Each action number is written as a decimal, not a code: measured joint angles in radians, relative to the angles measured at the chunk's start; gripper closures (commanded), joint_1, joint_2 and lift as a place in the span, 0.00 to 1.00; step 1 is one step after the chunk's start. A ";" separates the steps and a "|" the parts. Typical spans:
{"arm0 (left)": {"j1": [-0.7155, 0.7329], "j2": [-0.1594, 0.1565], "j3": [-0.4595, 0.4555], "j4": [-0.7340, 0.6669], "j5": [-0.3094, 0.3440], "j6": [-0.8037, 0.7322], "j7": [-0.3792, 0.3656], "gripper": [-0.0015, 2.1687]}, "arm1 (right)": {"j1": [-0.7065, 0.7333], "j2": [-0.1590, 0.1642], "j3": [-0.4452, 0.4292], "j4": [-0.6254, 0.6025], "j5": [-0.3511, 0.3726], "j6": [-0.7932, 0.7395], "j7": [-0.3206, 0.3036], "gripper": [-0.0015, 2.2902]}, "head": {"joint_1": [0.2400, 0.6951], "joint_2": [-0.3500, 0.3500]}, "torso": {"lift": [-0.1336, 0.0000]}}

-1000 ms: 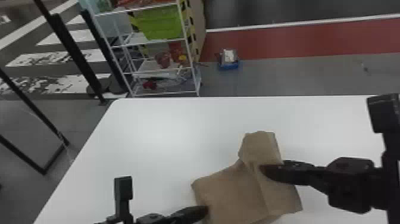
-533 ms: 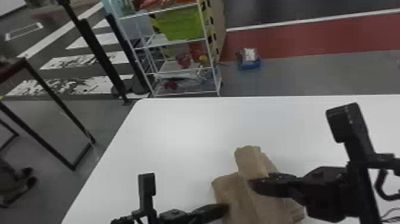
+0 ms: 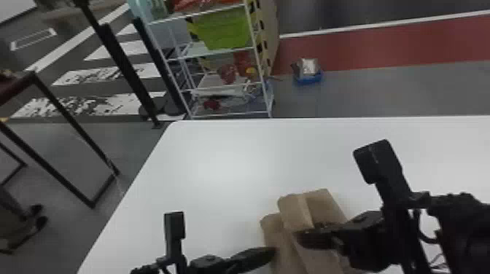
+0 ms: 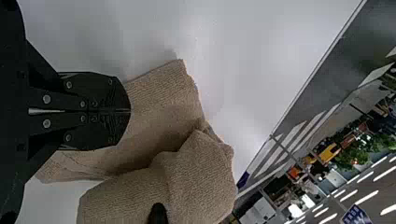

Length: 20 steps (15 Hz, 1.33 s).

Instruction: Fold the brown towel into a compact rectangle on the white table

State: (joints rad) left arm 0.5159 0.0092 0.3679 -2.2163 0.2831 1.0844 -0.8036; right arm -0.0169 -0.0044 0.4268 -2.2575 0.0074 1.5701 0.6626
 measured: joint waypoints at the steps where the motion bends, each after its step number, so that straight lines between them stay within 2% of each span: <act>1: 0.001 0.000 0.000 0.000 0.000 -0.001 0.000 0.88 | -0.007 0.003 0.009 0.016 0.005 0.000 -0.003 0.65 | 1.00 1.00 | 0.07; 2: 0.003 0.000 0.000 0.000 0.001 -0.003 0.001 0.88 | -0.016 0.004 0.020 0.035 0.009 0.000 -0.011 0.44 | 1.00 1.00 | 0.07; 3: 0.004 0.000 -0.001 0.000 0.001 -0.006 0.001 0.88 | -0.022 0.004 0.033 0.052 0.015 0.000 -0.015 0.10 | 1.00 1.00 | 0.07; 4: 0.007 0.000 -0.001 0.001 0.001 -0.011 0.001 0.88 | -0.027 0.004 0.051 0.070 0.026 0.000 -0.017 0.00 | 1.00 1.00 | 0.07; 6: 0.010 0.000 0.000 0.003 0.001 -0.019 0.000 0.88 | -0.024 0.004 0.067 0.091 0.022 0.000 -0.015 0.01 | 1.00 1.00 | 0.07; 8: 0.014 0.000 0.002 0.006 0.001 -0.027 -0.001 0.88 | 0.009 0.004 0.049 0.090 -0.026 0.000 -0.015 0.02 | 1.00 1.00 | 0.07; 12: 0.019 0.002 0.003 0.011 0.001 -0.038 -0.002 0.88 | 0.095 0.004 0.005 0.018 -0.047 0.000 0.014 0.02 | 1.00 1.00 | 0.07; 14: 0.019 0.002 0.007 0.011 0.001 -0.039 -0.002 0.88 | 0.144 0.004 -0.043 -0.047 -0.081 0.000 0.034 0.03 | 1.00 1.00 | 0.07; 16: 0.016 0.003 0.015 0.009 0.001 -0.039 -0.003 0.88 | 0.200 -0.003 -0.096 -0.128 -0.114 0.000 0.057 0.13 | 1.00 1.00 | 0.07; 18: 0.011 0.003 0.022 0.009 0.001 -0.039 -0.003 0.88 | 0.247 -0.021 -0.136 -0.182 -0.132 0.000 0.075 0.28 | 1.00 1.00 | 0.07; 20: 0.000 0.003 0.033 0.012 0.001 -0.039 0.000 0.88 | 0.295 -0.050 -0.167 -0.212 -0.148 0.000 0.082 0.47 | 1.00 1.00 | 0.07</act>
State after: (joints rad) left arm 0.5161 0.0120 0.4010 -2.2042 0.2843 1.0455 -0.8035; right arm 0.2778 -0.0540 0.2603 -2.4696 -0.1407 1.5701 0.7441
